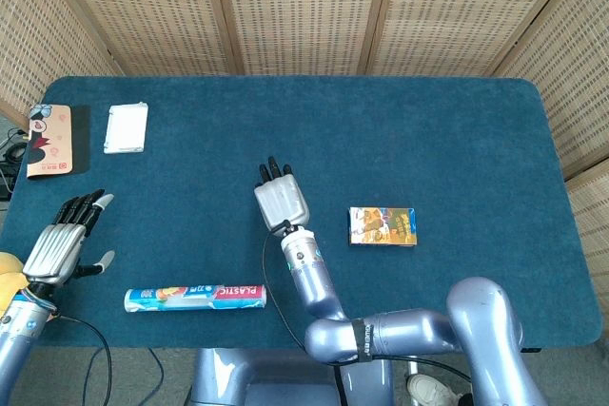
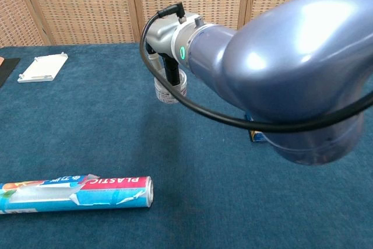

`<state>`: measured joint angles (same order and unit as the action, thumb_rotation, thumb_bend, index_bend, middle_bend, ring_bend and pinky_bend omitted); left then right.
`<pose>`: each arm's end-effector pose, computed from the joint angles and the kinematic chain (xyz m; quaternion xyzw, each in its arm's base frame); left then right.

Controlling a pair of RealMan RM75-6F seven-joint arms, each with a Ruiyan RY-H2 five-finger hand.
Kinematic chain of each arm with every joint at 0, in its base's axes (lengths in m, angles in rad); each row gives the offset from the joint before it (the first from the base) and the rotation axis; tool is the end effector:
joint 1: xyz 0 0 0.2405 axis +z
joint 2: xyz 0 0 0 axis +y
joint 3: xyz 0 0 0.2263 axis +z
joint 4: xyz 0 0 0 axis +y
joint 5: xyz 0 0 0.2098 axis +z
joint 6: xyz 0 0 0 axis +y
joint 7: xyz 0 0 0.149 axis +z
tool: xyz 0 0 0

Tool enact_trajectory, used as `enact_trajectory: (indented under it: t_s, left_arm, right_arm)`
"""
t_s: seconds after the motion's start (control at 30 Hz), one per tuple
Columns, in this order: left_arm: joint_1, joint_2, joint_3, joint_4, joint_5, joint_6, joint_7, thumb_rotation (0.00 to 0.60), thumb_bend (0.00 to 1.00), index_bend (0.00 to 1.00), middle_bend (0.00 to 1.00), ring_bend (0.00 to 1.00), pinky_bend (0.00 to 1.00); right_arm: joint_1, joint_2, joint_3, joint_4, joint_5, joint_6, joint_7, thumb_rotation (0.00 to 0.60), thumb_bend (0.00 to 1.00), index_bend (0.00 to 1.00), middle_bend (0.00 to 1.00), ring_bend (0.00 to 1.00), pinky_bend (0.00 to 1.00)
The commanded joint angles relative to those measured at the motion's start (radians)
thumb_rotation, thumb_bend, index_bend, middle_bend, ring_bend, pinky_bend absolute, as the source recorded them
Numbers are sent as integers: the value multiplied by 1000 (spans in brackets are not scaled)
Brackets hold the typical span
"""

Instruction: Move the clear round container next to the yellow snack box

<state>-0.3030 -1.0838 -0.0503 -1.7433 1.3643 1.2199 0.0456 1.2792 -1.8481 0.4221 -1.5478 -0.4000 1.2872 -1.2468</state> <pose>-0.2460 0.2340 0.1134 -0.6475 -0.4402 -0.3623 0.5057 0.0616 -0.3256 -0.0551 0.7733 -0.2532 0.2875 0.5053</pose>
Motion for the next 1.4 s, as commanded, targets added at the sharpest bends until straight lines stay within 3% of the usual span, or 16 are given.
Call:
enact_trajectory:
  t_s: [0.03,0.37,0.7,1.1,1.4]
  left_arm:
    - [16,8,8,-13,24,33,18,600,335,0,0,0,0]
    - [37,28,15,-38,68,75,4,600,336,0,0,0,0]
    - [38,24,10,-46,43,62,11,600,337,0,0,0,0]
    - [40,22,-1,-37,26,65,25,600,336,0,0,0,0]
    - [39,23,-8,-34,8,59,24,600,335,0,0,0,0]
  right_arm:
    - [-38,56,-26,-103,8,83,-19,600,82,644,117,0,218]
    - [-141,139,-113,-256,-25,184,26,600,81,645,117,0,218]
    - [-248,210,-206,-347,-58,211,98,600,82,644,118,0,218]
    - [-344,232,-304,-353,-120,197,176,600,81,645,117,0,217]
    - [-386,231,-330,-340,-143,184,201,600,80,644,118,0,218]
